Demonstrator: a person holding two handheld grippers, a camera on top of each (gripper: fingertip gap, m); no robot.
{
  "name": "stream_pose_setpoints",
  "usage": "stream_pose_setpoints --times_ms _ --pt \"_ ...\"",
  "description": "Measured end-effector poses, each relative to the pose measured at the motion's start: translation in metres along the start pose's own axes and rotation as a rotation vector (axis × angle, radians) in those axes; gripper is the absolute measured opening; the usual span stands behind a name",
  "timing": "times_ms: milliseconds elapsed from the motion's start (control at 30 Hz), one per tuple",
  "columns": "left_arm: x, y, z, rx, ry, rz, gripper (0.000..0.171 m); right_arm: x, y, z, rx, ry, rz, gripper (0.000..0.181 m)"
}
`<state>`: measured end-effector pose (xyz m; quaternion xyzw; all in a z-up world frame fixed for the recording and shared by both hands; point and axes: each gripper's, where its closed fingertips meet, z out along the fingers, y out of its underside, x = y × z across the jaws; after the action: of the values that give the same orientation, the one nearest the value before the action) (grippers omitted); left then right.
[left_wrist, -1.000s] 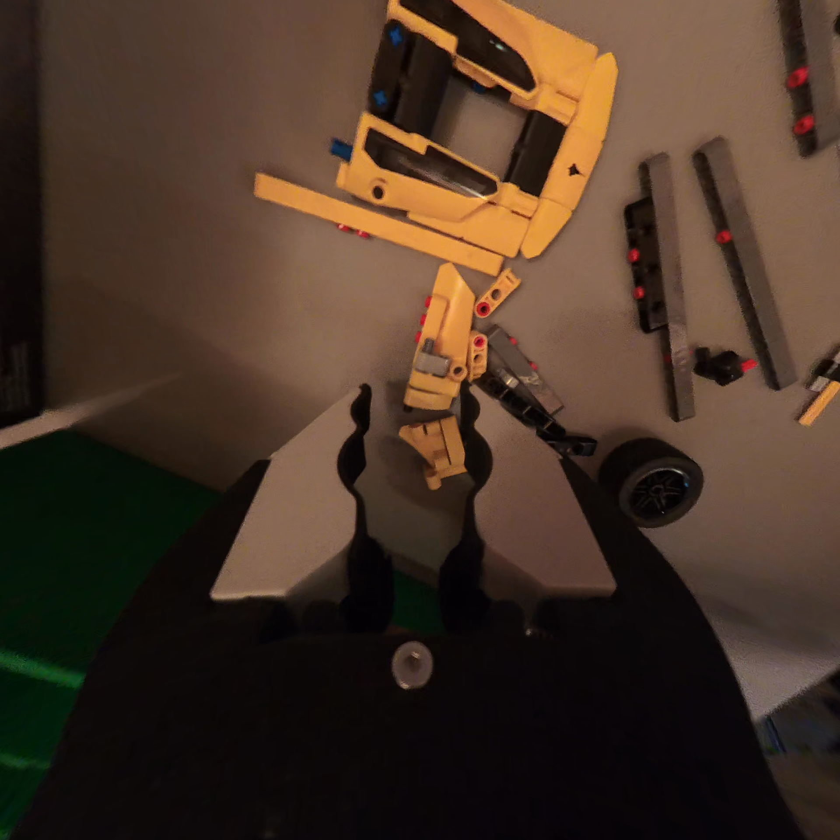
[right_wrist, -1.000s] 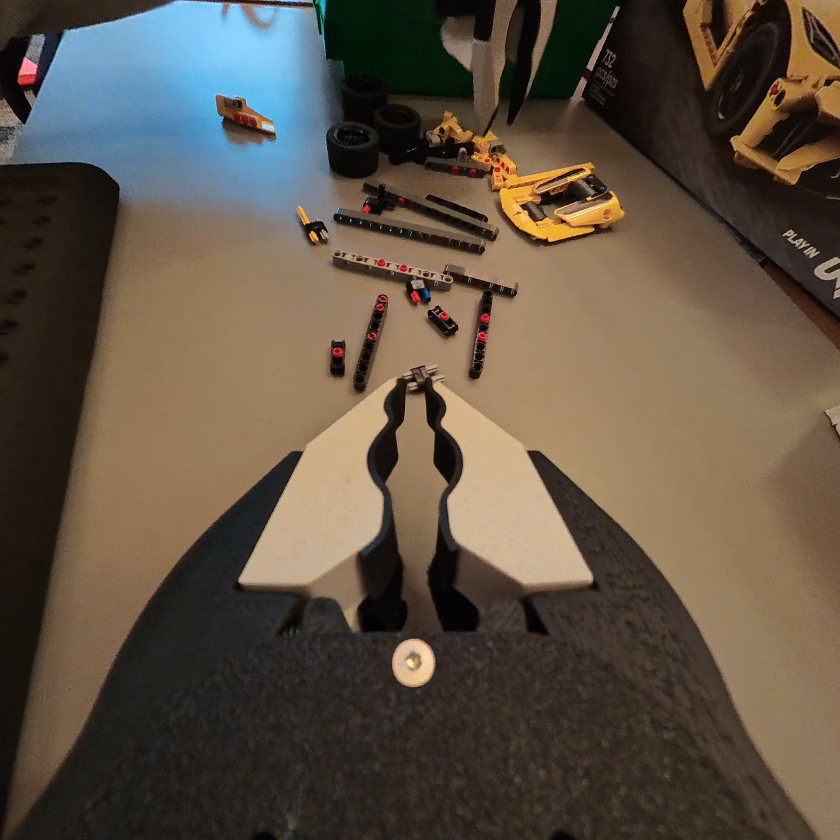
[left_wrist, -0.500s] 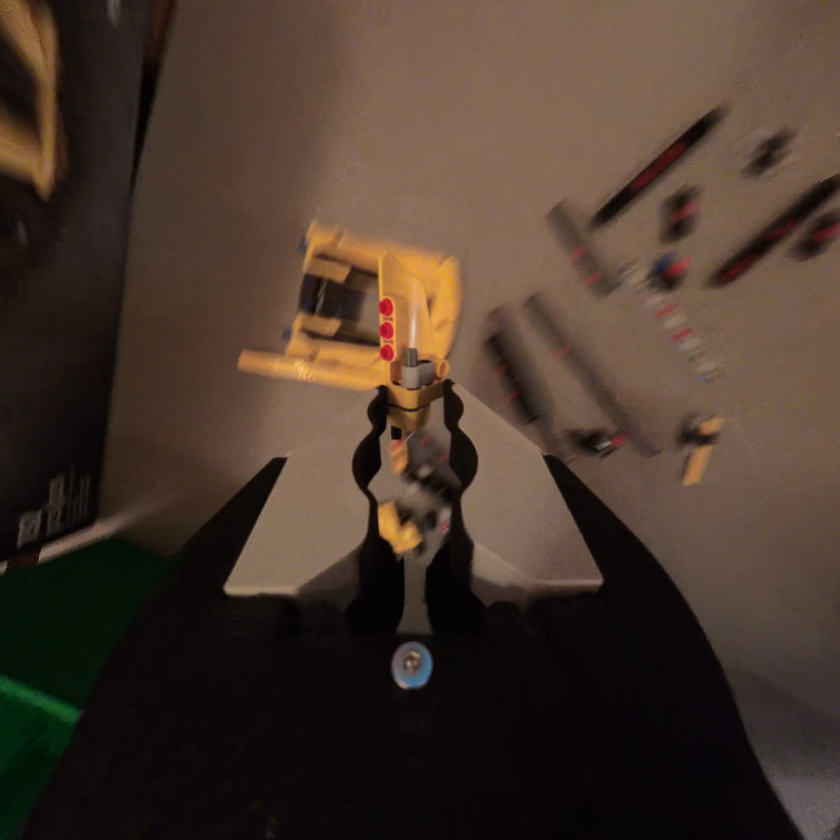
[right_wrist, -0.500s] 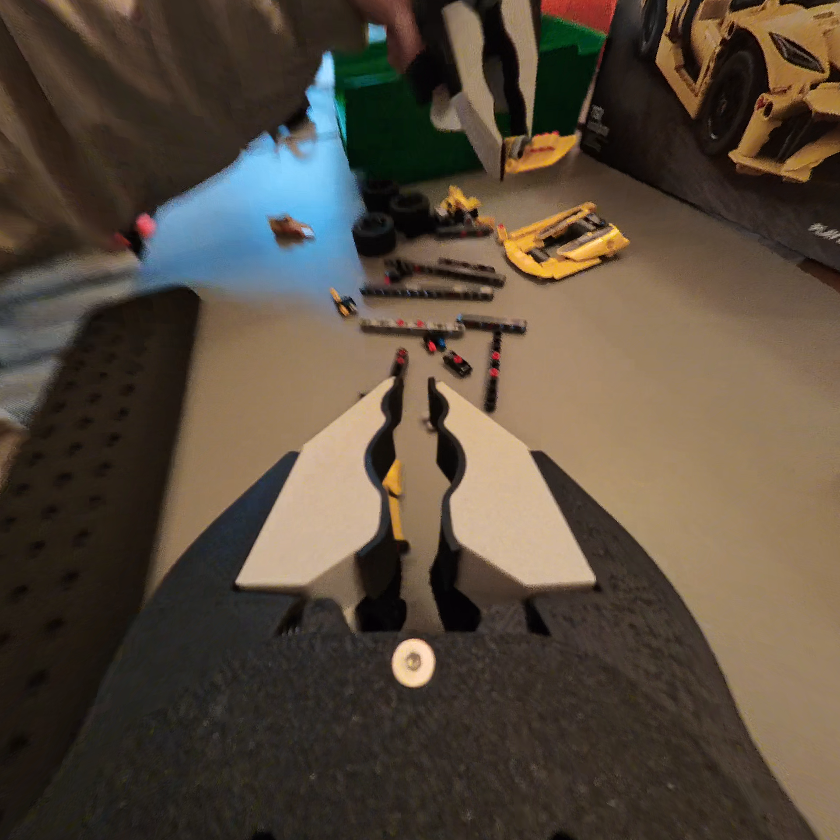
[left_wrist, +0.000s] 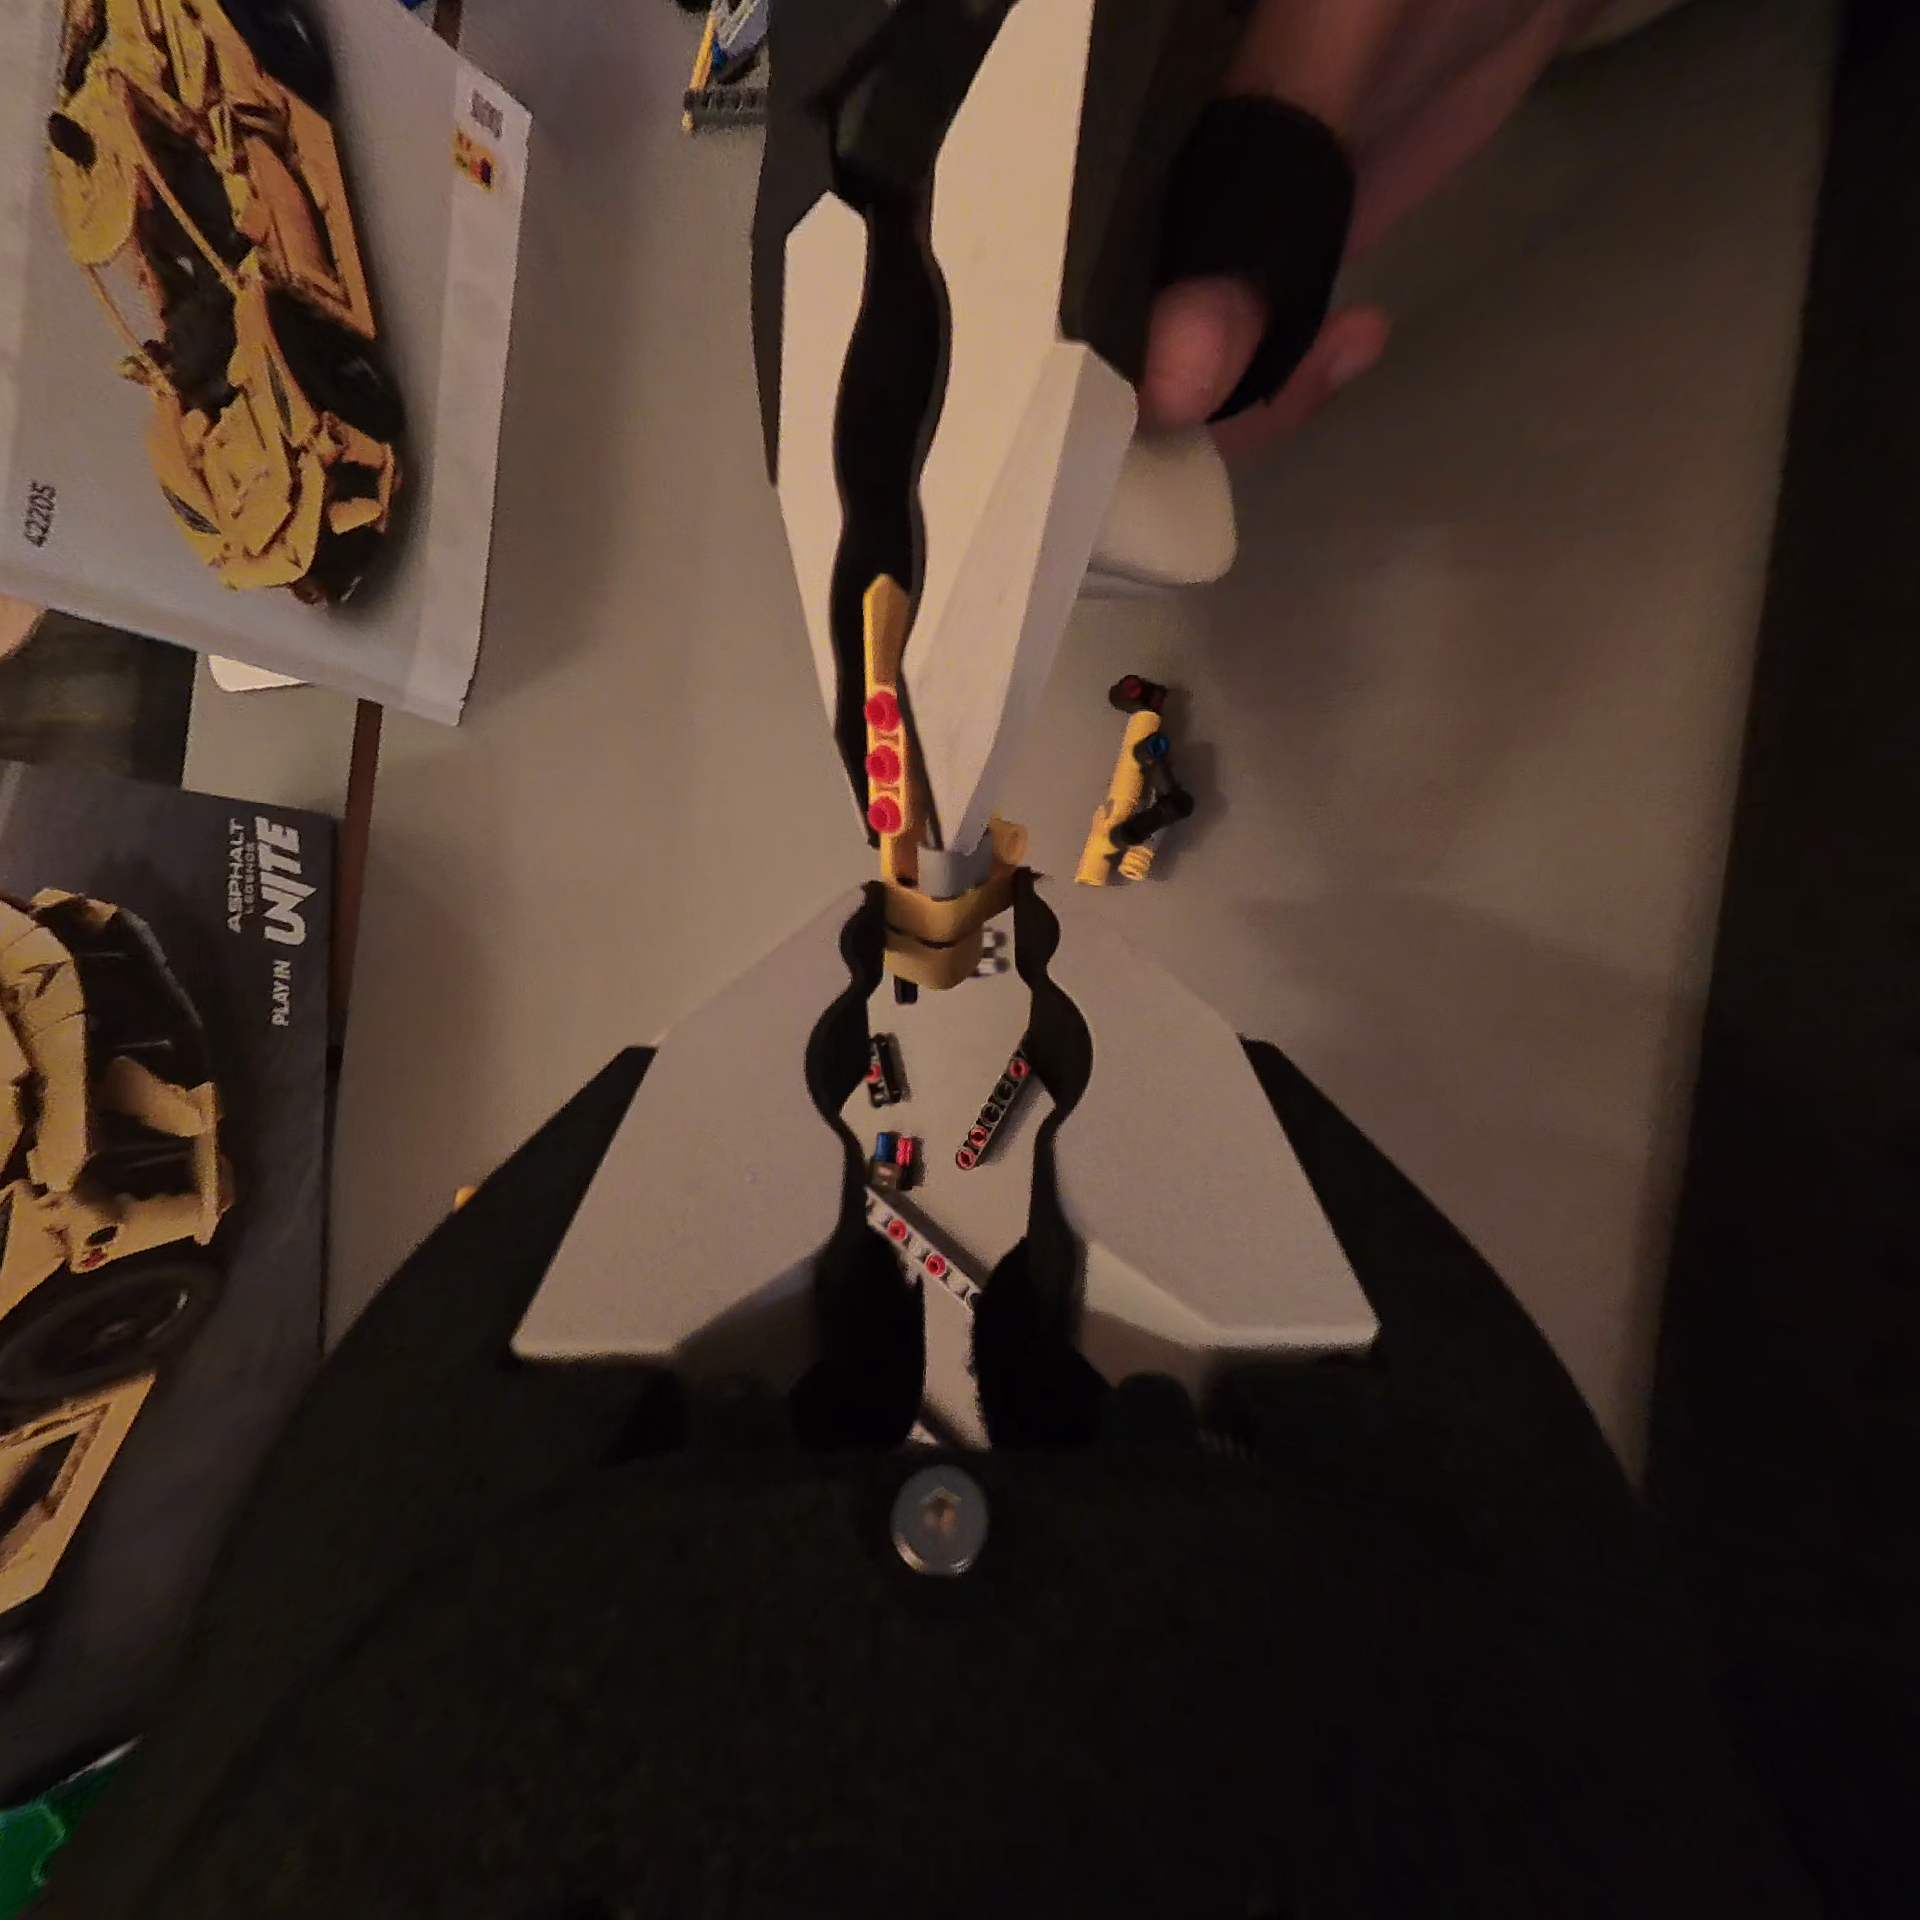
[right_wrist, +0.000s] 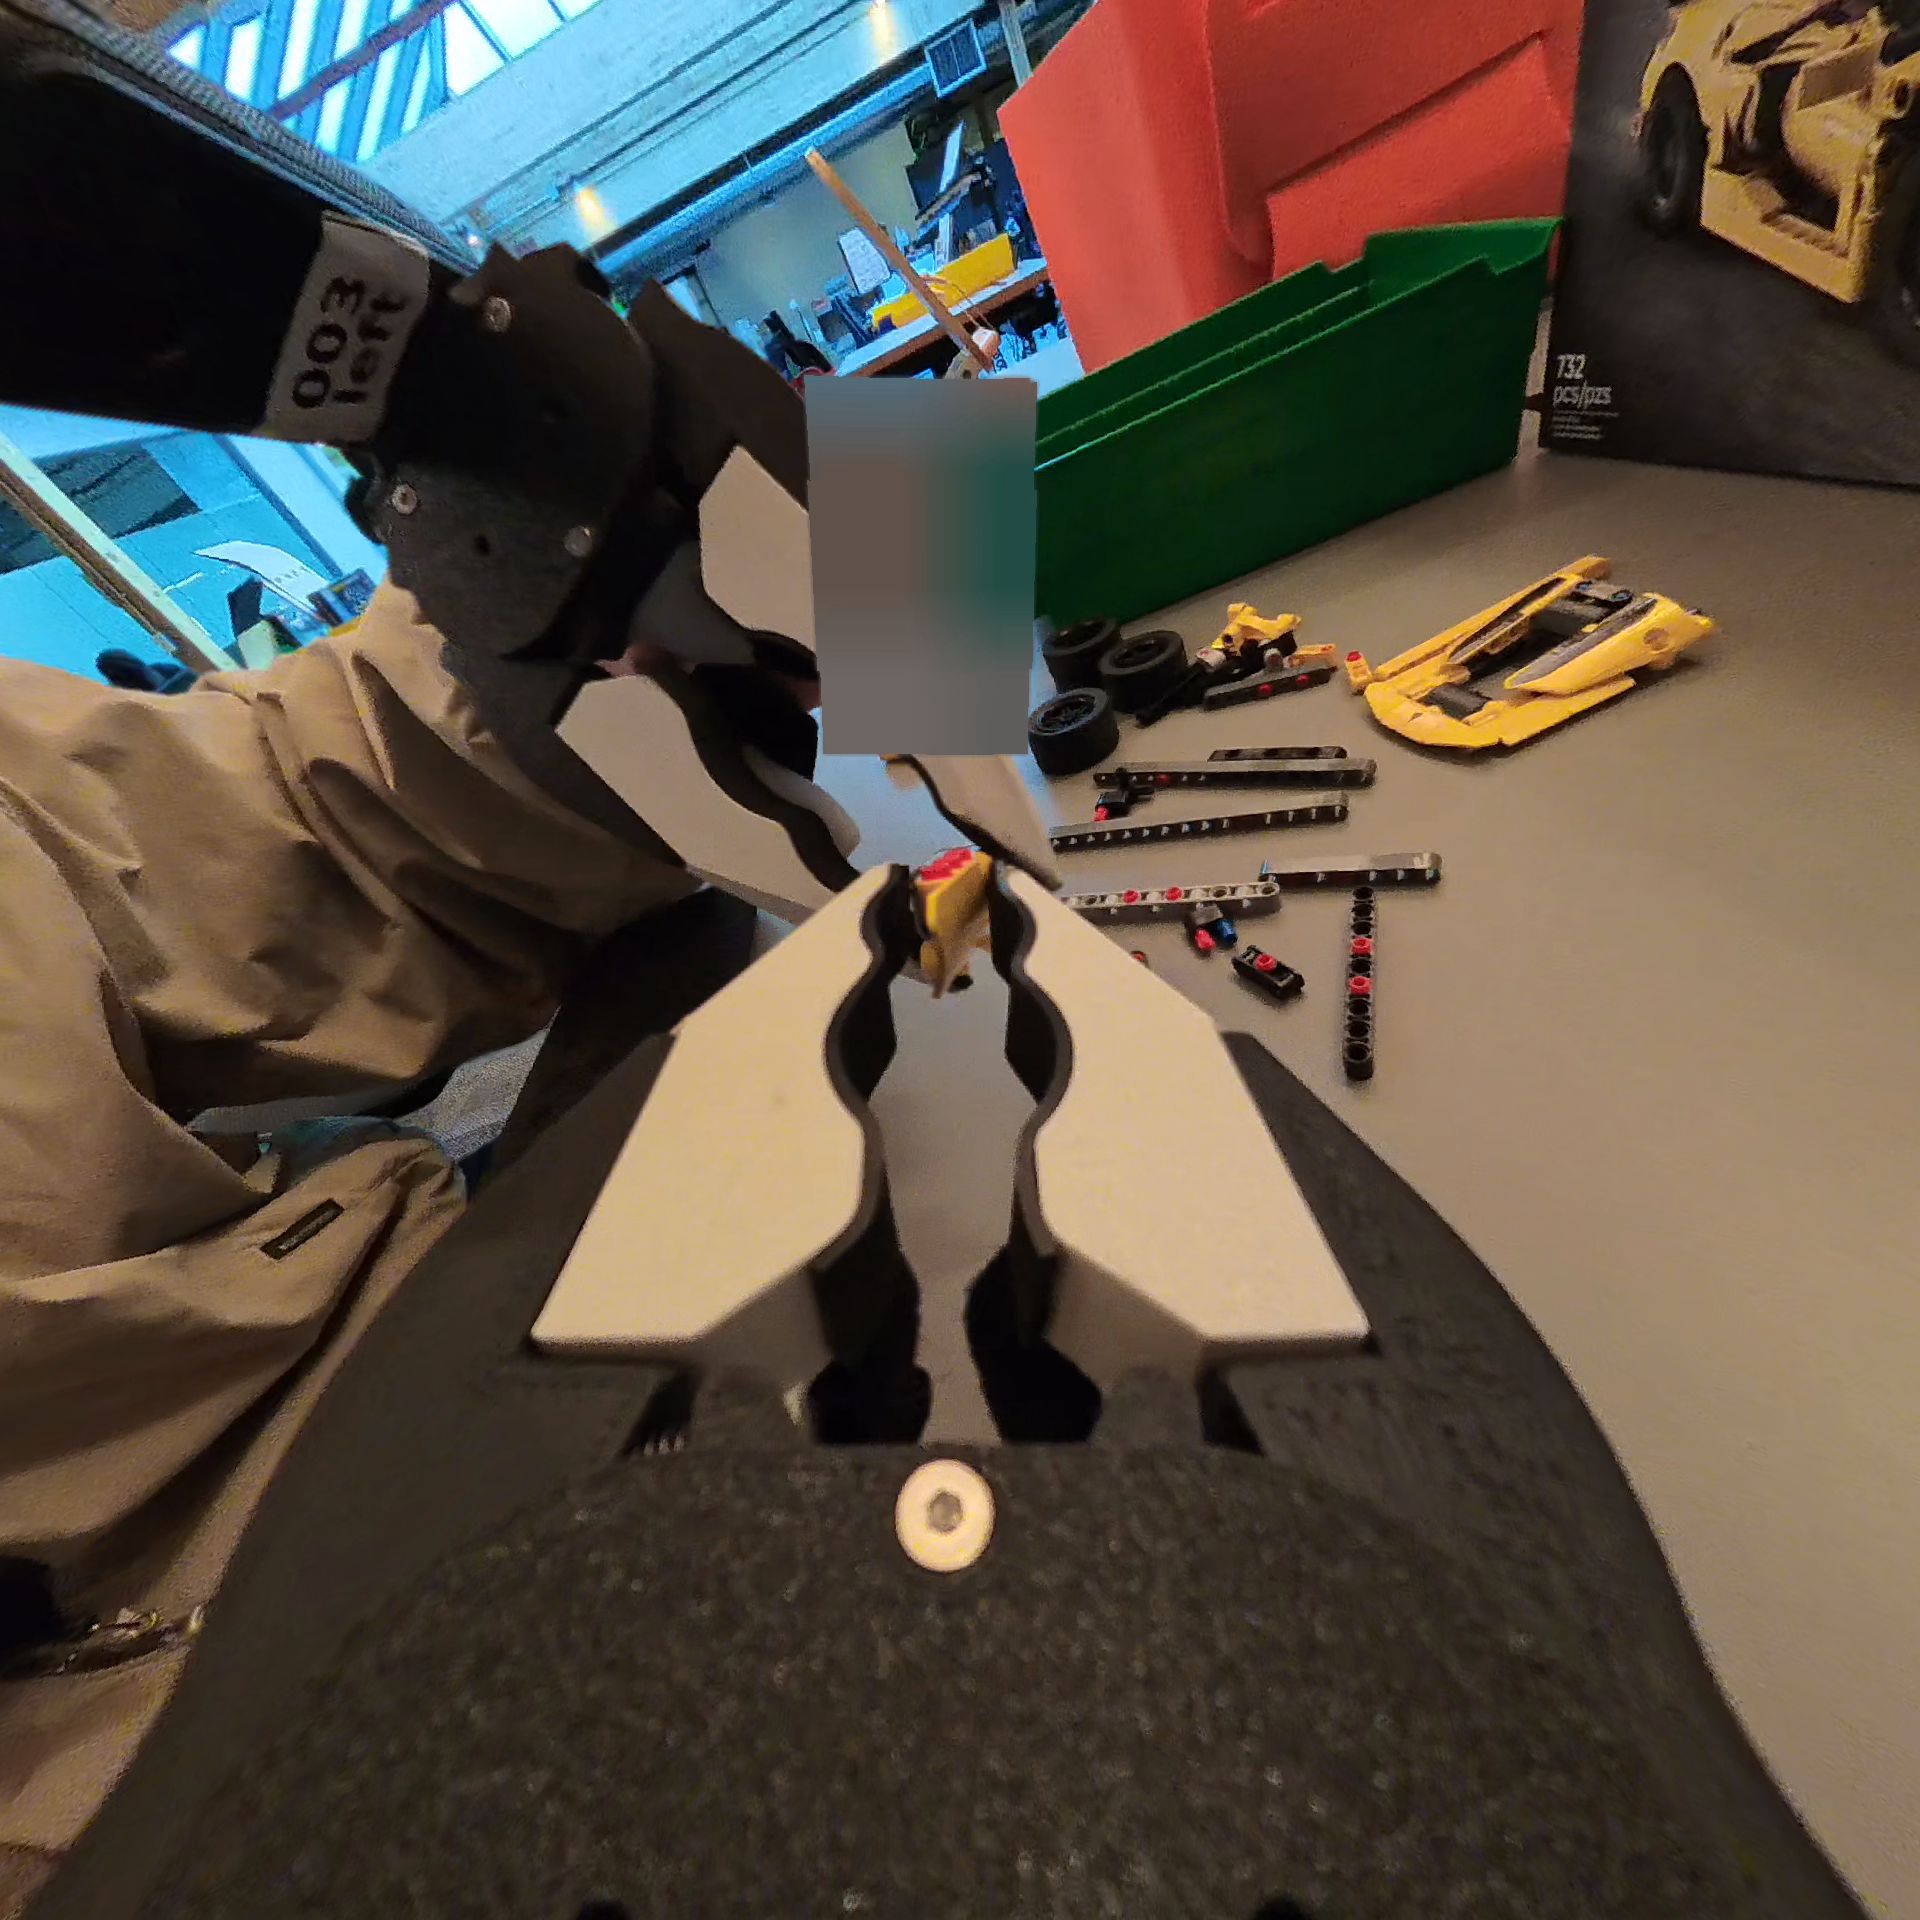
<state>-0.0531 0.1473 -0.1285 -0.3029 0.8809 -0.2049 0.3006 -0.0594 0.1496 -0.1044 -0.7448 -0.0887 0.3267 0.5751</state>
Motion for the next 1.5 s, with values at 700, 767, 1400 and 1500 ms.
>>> stream_pose_setpoints --times_ms 700,767,1400,1500 --pt "-0.016 -0.032 -0.056 0.901 0.251 -0.752 0.007 -0.022 -0.034 -0.030 0.195 -0.390 0.333 0.014" --pt "-0.016 -0.030 -0.056 0.903 0.249 -0.752 0.007 -0.022 -0.032 -0.028 0.181 -0.386 0.327 0.014" --pt "-0.005 -0.026 -0.051 0.874 0.288 -0.702 0.004 -0.023 -0.022 -0.019 0.129 -0.342 0.273 0.014" --pt "-0.009 -0.024 -0.054 0.890 0.264 -0.696 0.004 -0.027 -0.020 -0.015 0.119 -0.293 0.155 0.032"
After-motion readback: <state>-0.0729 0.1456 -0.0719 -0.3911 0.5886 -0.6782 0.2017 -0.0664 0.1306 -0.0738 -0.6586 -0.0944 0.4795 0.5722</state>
